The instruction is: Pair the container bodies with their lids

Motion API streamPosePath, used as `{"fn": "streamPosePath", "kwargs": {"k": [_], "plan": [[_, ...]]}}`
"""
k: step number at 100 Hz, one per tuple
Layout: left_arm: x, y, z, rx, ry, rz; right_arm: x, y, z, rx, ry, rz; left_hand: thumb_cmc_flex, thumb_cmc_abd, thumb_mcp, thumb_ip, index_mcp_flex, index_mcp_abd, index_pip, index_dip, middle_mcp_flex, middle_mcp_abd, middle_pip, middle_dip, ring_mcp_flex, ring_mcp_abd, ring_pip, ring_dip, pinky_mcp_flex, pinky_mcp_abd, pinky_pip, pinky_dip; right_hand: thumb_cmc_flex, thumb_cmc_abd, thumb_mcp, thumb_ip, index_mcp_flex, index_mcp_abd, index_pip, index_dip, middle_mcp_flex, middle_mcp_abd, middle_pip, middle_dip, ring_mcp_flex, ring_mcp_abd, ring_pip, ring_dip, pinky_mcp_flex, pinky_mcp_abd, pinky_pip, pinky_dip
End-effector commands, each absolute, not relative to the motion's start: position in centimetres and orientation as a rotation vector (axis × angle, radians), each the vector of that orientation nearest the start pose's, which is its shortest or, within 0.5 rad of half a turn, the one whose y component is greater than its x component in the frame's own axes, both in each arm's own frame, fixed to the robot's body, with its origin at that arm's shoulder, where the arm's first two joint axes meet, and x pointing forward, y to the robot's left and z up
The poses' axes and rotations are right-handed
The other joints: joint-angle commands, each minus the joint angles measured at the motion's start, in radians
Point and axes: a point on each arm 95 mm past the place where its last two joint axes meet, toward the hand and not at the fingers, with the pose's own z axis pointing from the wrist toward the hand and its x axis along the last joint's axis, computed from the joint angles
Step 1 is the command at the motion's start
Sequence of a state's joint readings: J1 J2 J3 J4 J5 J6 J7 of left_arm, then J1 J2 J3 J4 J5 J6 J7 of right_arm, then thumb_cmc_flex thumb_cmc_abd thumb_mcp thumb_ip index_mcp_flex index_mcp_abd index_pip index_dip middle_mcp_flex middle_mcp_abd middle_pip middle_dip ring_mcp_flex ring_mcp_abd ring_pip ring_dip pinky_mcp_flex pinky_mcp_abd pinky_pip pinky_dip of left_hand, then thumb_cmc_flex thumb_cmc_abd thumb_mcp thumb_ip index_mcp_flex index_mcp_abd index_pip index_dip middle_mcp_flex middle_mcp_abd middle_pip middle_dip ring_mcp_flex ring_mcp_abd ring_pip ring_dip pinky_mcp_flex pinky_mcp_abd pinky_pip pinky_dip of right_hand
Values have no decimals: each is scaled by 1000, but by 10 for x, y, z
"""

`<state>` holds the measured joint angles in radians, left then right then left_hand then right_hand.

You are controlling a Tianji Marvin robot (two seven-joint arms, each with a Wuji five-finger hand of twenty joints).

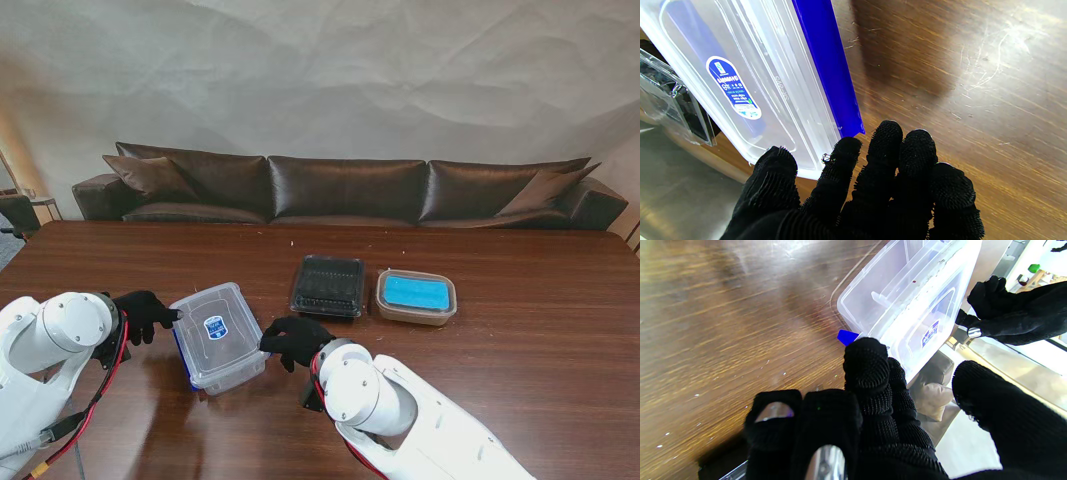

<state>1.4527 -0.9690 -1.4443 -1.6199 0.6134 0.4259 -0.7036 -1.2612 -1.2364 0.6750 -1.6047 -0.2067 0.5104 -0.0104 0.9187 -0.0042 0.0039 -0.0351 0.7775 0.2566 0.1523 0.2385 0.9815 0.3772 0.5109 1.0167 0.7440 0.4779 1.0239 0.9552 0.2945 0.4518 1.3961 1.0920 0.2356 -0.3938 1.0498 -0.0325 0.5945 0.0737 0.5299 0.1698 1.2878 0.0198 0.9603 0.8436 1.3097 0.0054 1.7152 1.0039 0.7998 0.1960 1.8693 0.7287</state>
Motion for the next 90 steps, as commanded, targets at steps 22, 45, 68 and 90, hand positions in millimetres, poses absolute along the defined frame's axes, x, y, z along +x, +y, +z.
{"fn": "streamPosePath", "kwargs": {"k": [22,45,68,90], "plan": [[432,121,-286,-2151,1387,-982,376,194,-323,-2204,-1566,-1768,20,34,-18,23,-14,-35,-1,0,-16,26,-1,-14,-12,30,1,16,-34,-45,-24,4,-34,18,-6,9,12,-13,15,9,34,59,-2,-9,8,-116,40,-7,384,9,134,-6],[435,119,-285,-2144,1403,-982,375,193,-326,-2202,-1549,-1761,22,33,-18,23,-15,-37,-2,2,-18,24,-2,-15,-16,30,-1,16,-39,-47,-25,2,-35,20,-7,8,13,-11,15,9,34,60,-2,-9,8,-119,38,-7,384,9,134,-5],[440,117,-283,-2130,1422,-976,372,192,-329,-2198,-1545,-1749,24,31,-18,24,-26,-45,-7,1,-25,25,-4,-16,-23,29,-4,16,-44,-51,-28,1,-34,21,-7,9,16,-7,15,9,33,62,-3,-10,8,-114,39,-8,384,9,134,-5],[445,116,-282,-2116,1441,-961,368,192,-332,-2181,-1558,-1733,22,30,-18,23,-64,-63,-25,-7,-36,23,-7,-17,-33,25,-8,16,-52,-58,-31,-1,-34,22,-9,9,17,-5,15,9,31,63,-5,-10,7,-112,38,-9,384,9,133,-5]]}}
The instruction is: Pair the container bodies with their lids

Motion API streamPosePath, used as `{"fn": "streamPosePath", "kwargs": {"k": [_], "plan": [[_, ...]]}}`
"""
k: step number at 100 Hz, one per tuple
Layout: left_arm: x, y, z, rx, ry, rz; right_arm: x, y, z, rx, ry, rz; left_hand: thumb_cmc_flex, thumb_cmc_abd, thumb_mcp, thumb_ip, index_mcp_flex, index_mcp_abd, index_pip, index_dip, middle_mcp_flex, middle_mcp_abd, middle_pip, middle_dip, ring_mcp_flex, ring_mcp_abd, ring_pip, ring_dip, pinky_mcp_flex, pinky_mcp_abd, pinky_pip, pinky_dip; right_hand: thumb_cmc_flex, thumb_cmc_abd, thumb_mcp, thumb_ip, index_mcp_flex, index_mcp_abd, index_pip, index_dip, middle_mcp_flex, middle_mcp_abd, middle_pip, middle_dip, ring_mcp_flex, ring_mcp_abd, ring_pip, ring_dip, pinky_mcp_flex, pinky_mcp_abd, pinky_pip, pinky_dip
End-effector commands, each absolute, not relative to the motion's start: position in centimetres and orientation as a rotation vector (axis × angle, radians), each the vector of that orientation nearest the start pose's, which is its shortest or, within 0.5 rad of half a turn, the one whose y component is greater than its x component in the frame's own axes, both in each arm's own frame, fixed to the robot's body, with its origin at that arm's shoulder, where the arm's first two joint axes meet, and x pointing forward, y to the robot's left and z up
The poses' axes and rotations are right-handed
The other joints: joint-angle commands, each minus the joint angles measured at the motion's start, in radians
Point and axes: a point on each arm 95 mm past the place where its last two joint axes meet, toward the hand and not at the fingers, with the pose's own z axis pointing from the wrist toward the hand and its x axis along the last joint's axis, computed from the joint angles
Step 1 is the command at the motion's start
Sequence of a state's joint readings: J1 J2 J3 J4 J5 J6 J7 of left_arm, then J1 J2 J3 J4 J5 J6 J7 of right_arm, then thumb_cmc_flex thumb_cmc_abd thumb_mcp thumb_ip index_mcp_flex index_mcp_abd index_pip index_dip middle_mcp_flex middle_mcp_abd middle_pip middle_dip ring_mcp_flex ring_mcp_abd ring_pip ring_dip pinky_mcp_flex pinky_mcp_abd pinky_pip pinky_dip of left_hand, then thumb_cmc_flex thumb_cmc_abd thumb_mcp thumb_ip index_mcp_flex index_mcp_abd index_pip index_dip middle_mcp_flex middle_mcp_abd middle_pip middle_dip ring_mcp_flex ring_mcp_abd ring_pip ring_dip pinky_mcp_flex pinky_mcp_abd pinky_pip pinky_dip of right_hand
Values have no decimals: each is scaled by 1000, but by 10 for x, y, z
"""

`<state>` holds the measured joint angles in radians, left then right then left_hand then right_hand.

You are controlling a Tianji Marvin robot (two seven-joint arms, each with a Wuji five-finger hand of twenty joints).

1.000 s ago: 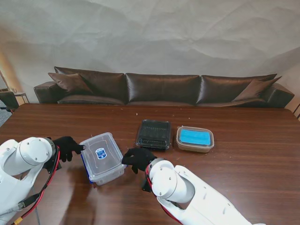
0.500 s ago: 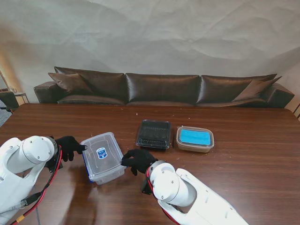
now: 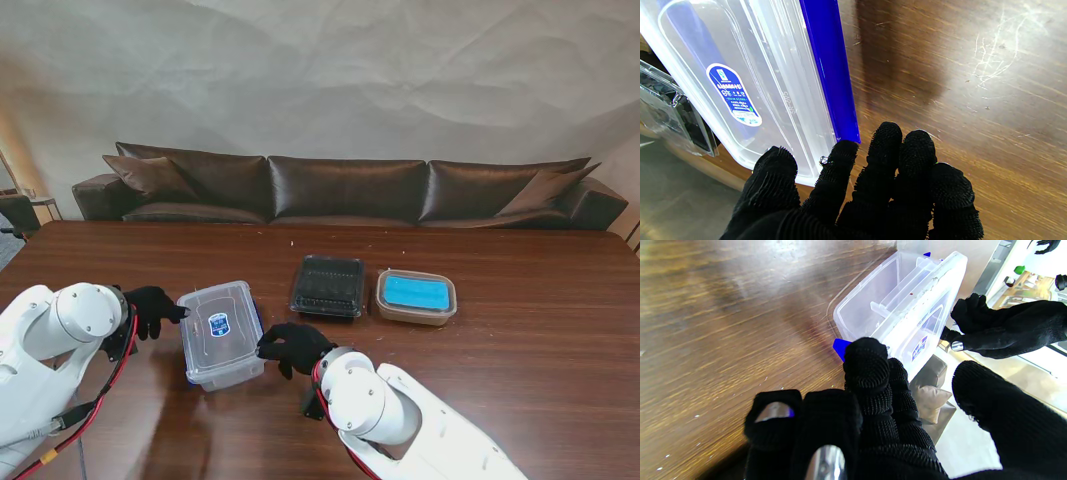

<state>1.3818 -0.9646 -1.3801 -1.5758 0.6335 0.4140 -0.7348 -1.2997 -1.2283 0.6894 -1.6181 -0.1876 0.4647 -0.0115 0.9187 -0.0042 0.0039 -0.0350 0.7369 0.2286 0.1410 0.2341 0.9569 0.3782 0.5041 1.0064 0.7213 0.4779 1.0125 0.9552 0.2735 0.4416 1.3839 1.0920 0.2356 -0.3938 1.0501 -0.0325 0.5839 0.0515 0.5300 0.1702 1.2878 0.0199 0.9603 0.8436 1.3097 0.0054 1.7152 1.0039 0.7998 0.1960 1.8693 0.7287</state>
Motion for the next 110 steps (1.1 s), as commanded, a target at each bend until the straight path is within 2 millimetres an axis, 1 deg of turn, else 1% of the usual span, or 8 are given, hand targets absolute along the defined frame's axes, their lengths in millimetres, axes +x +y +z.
{"fn": "streamPosePath", "kwargs": {"k": [1,27,48,69,80,94,101,110], "plan": [[445,116,-282,-2116,1441,-961,367,192,-332,-2180,-1558,-1732,22,30,-18,23,-25,-36,-14,-3,-12,22,0,-6,-11,25,3,16,-32,-48,-19,-1,-34,22,-9,9,28,18,15,9,31,63,-5,-10,7,-112,38,-9,384,9,133,-5],[449,116,-282,-2116,1451,-947,361,195,-336,-2146,-1556,-1718,23,29,-18,23,-44,-44,-22,-11,-26,23,-3,-7,-24,25,-2,17,-43,-54,-22,-1,-33,22,-9,9,30,19,15,9,30,64,-7,-11,7,-109,37,-10,384,9,133,-5],[452,115,-284,-2116,1457,-952,361,197,-329,-2117,-1547,-1761,23,30,-18,23,-64,-57,-30,-18,-43,23,-11,-11,-44,23,-14,15,-62,-62,-33,-5,-33,17,-8,8,23,17,12,7,26,71,-8,-11,7,-86,31,-15,381,27,120,-11],[452,113,-285,-2112,1453,-971,372,198,-315,-2094,-1553,-1851,18,29,-20,22,-158,-112,-69,-56,-99,32,-110,-100,-114,26,-144,-42,-138,-81,-94,-68,-34,6,-14,4,25,9,10,7,17,76,-10,-12,6,-71,25,-21,378,47,102,-19],[453,113,-286,-2111,1441,-993,382,199,-310,-2084,-1573,-1895,16,29,-20,22,-183,-137,-75,-70,-116,35,-143,-129,-137,30,-186,-60,-164,-85,-108,-97,-29,1,-17,1,28,0,7,5,-5,84,-9,-11,4,-33,-2,-39,370,98,58,-38],[453,113,-286,-2111,1439,-1007,396,201,-306,-2055,-1628,-1971,15,27,-21,21,-177,-146,-68,-72,-112,33,-151,-133,-137,30,-190,-61,-165,-84,-106,-104,-24,-25,-12,-6,51,-31,15,9,-92,102,-33,-19,2,42,-86,-90,323,211,-58,-83],[453,114,-286,-2107,1434,-1015,405,202,-304,-2024,-1676,-2015,15,25,-20,21,-170,-150,-64,-72,-108,33,-153,-134,-133,30,-190,-60,-159,-83,-102,-106,-24,-43,-16,-11,58,-50,24,14,-153,102,-39,-21,2,70,-152,-126,228,213,-93,-69],[452,117,-284,-2097,1410,-1028,415,204,-303,-1986,-1731,-2059,16,20,-20,21,-163,-141,-59,-73,-100,32,-155,-135,-124,32,-188,-60,-149,-75,-97,-108,-23,-74,-25,-18,58,-64,41,24,-251,110,-45,-27,0,118,-265,-190,87,202,-144,-13]]}}
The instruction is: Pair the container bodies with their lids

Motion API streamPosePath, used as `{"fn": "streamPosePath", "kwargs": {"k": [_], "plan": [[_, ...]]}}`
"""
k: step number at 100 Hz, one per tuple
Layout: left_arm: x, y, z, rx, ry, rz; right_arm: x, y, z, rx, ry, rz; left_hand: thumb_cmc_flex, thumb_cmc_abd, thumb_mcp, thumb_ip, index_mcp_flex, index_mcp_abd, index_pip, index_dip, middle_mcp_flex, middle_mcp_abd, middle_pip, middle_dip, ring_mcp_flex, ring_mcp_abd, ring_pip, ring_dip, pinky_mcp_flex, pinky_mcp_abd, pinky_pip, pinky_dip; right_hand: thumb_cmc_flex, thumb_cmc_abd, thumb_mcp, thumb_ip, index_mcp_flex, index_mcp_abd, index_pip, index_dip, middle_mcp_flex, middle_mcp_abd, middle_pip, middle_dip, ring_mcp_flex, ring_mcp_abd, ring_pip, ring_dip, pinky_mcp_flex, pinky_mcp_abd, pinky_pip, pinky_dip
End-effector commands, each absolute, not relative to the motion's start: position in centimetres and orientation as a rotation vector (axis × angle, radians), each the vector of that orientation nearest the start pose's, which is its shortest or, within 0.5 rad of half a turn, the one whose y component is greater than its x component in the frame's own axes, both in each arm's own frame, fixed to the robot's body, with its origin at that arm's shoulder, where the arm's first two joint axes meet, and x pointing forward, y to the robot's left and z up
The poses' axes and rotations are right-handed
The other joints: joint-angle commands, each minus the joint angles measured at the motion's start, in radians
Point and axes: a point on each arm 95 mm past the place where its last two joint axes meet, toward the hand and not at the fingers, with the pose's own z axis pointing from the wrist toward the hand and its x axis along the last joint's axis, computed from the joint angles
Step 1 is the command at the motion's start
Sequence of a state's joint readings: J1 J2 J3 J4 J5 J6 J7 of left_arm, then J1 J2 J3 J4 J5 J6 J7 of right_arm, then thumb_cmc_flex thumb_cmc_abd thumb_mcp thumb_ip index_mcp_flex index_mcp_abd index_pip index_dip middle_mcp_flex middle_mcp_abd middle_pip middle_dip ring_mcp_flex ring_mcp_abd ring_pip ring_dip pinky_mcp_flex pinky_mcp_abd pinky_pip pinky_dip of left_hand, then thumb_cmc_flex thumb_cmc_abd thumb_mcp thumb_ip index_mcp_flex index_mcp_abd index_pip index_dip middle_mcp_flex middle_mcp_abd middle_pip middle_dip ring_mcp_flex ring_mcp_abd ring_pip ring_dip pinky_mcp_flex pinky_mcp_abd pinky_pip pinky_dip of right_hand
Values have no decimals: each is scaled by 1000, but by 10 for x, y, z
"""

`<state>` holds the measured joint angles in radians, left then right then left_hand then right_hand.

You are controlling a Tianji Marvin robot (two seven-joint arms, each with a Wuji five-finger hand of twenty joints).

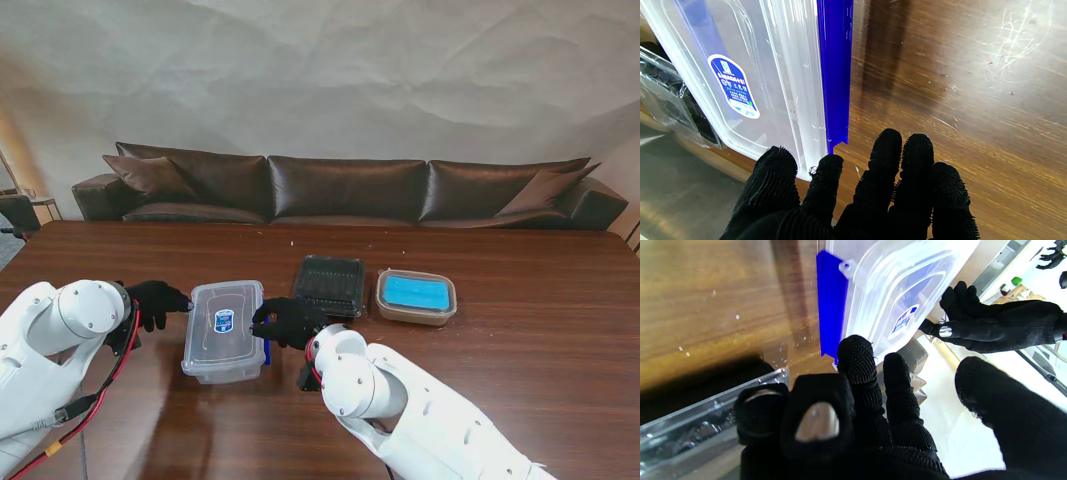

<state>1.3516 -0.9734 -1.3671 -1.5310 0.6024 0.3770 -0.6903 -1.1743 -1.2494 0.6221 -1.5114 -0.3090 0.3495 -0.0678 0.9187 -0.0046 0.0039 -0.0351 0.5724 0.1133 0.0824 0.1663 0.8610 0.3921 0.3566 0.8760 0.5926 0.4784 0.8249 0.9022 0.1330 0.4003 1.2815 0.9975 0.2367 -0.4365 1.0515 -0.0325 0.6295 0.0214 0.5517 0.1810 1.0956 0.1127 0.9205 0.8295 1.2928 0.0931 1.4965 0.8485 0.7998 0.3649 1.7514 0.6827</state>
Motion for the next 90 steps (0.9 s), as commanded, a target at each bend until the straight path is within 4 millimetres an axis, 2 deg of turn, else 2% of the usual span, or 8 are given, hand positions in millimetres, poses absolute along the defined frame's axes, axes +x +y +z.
{"fn": "streamPosePath", "kwargs": {"k": [1,7,15,21,38,50,61,90], "plan": [[452,118,-284,-2095,1407,-1029,416,204,-303,-1981,-1738,-2062,16,20,-20,21,3,-25,0,-5,-4,18,-8,-5,5,32,0,-7,-8,-33,6,-13,-23,-34,-29,-19,10,-37,20,14,-79,19,-7,-13,17,39,-74,-48,63,29,-36,38],[452,121,-282,-2087,1388,-1032,423,205,-302,-1949,-1787,-2078,16,18,-20,21,9,-16,3,-5,-6,20,-18,-12,6,34,-3,-8,-7,-30,6,-15,-18,-54,-39,-24,2,-58,18,30,-180,25,-19,-28,-55,68,-152,-71,-60,6,-97,98],[454,127,-280,-2071,1364,-1034,430,207,-303,-1898,-1858,-2100,15,14,-19,22,21,8,11,-1,0,18,-37,-31,7,30,-9,-12,-6,-29,5,-20,-16,-69,-54,-29,-12,-72,11,40,-302,29,-61,-52,-213,77,-223,-75,-201,-28,-152,109],[456,132,-279,-2063,1339,-1039,434,208,-304,-1858,-1908,-2118,18,13,-17,23,33,18,17,4,1,22,-48,-46,5,32,-24,-21,-8,-25,4,-23,-11,-80,-64,-31,-15,-87,-2,68,-380,31,-99,-111,-317,84,-286,-67,-278,-50,-192,136],[466,140,-284,-2076,1265,-1061,442,214,-307,-1710,-2087,-2158,19,14,-16,24,50,31,24,16,-6,25,-77,-76,-12,38,-62,-42,-21,-26,-1,-30,-14,-102,-83,-37,-24,-137,-38,108,-518,10,-244,-252,-544,99,-548,-162,-447,-81,-329,133],[474,142,-295,-2121,1234,-1066,445,219,-309,-1600,-2214,-2166,11,8,-18,24,51,34,22,25,-29,27,-114,-119,-49,38,-138,-83,-53,-35,-17,-44,-12,-108,-91,-38,-44,-161,-63,121,-535,-21,-313,-317,-593,101,-714,-244,-498,-84,-428,106],[479,141,-303,-2160,1244,-1062,447,223,-313,-1549,-2289,-2154,-23,1,-29,22,-1,45,0,20,-61,22,-133,-131,-76,26,-162,-90,-73,-43,-36,-55,-15,-100,-98,-37,-57,-168,-77,124,-548,-34,-349,-348,-632,106,-816,-292,-533,-84,-482,89],[487,143,-310,-2240,1316,-1049,448,233,-311,-1415,-2455,-2191,-205,-57,-35,10,-101,23,-27,20,-182,-3,-169,-128,-169,-24,-216,-82,-139,-108,-97,-58,-37,-68,-130,-31,-144,-173,-118,109,-628,-34,-385,-392,-722,102,-1036,-410,-621,-91,-671,1]]}}
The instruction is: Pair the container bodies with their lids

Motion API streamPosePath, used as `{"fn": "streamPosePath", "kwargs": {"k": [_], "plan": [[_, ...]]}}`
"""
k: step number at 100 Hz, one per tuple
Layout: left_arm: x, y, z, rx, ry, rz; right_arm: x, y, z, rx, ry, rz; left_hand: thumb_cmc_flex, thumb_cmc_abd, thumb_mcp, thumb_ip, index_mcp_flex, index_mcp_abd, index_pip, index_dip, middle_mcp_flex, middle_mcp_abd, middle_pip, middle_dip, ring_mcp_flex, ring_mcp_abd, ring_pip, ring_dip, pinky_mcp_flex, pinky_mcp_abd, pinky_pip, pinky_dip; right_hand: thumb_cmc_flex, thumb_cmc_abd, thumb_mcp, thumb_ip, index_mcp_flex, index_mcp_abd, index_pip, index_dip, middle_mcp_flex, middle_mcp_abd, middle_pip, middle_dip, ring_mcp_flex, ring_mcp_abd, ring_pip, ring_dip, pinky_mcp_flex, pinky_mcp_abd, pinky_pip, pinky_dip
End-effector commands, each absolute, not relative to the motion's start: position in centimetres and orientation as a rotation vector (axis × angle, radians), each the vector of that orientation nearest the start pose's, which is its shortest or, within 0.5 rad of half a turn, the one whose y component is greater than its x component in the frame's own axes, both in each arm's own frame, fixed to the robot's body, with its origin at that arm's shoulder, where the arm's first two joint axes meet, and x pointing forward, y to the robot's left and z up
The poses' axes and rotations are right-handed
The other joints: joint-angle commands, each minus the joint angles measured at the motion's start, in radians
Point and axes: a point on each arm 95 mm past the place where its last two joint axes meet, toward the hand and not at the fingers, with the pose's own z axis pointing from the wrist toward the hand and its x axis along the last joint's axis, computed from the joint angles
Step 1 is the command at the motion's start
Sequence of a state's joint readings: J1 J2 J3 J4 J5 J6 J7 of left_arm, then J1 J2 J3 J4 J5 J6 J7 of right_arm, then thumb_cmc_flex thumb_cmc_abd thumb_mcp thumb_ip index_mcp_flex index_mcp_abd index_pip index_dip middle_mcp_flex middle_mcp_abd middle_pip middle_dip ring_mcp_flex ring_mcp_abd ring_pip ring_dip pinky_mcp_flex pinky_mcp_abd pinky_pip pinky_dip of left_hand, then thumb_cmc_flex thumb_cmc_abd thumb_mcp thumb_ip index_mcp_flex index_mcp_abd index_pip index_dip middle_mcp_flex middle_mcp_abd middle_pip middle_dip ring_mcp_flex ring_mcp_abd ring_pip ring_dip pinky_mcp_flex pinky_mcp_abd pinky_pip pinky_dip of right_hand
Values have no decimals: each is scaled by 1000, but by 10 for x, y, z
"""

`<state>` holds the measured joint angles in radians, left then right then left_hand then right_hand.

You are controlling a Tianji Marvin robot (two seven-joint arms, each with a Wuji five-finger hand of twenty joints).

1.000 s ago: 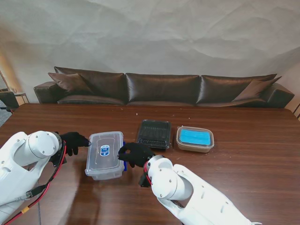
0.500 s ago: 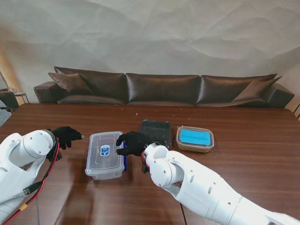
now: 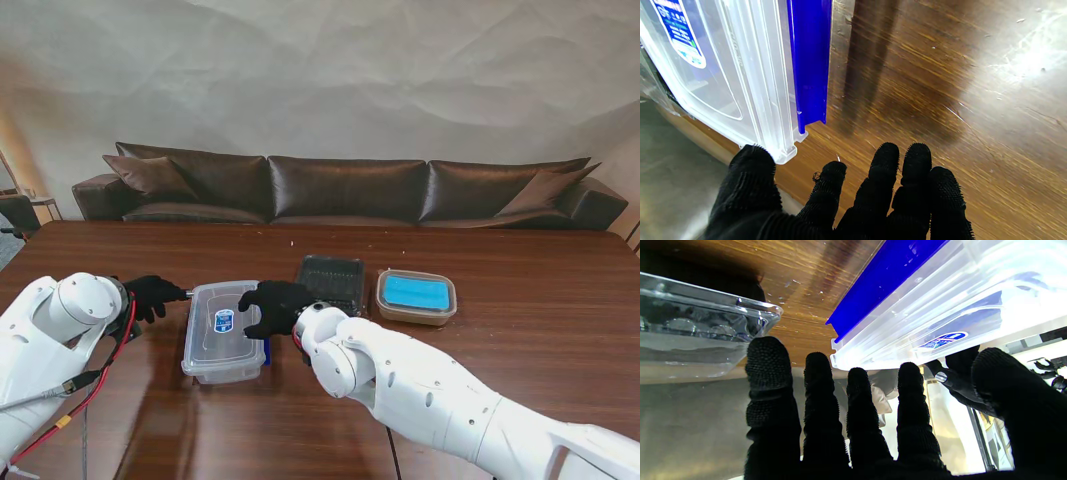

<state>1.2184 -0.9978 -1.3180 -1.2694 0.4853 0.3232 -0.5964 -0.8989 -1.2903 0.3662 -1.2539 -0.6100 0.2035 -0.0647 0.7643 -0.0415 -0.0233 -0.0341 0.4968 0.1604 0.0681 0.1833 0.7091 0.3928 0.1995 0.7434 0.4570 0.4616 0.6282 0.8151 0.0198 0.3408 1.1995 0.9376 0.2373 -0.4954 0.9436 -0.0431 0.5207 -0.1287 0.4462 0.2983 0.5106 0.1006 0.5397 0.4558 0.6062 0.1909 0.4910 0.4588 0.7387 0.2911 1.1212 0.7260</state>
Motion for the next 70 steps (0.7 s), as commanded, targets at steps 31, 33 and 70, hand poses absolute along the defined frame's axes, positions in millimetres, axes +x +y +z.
{"fn": "streamPosePath", "kwargs": {"k": [31,33,70], "plan": [[490,144,-323,-2259,1354,-1046,453,242,-314,948,1917,1581,-141,-27,-12,-3,-143,-61,-51,-3,-170,-21,-52,16,-122,-60,-6,43,-81,-101,-40,35,-48,14,-54,-17,-77,-35,-28,-22,-83,-28,-6,-31,-83,-18,-108,-62,-614,-31,-171,-107],[490,145,-324,-2261,1353,-1049,453,242,-314,947,1920,1579,-146,-28,-13,-3,-156,-65,-55,-5,-177,-23,-53,16,-126,-62,-5,45,-84,-102,-42,36,-48,14,-54,-17,-78,-35,-28,-22,-84,-29,-6,-31,-84,-18,-110,-63,-614,-31,-171,-108],[487,146,-340,-2306,1364,-1089,451,245,-330,973,1964,1560,-196,-86,-16,-24,-128,-93,-11,37,-268,-46,-63,39,-183,-101,21,85,-116,-136,-65,69,-48,15,-48,-15,-73,-32,-22,-21,-47,-27,-2,-34,-42,-13,-93,-59,-603,-28,-171,-109]]}}
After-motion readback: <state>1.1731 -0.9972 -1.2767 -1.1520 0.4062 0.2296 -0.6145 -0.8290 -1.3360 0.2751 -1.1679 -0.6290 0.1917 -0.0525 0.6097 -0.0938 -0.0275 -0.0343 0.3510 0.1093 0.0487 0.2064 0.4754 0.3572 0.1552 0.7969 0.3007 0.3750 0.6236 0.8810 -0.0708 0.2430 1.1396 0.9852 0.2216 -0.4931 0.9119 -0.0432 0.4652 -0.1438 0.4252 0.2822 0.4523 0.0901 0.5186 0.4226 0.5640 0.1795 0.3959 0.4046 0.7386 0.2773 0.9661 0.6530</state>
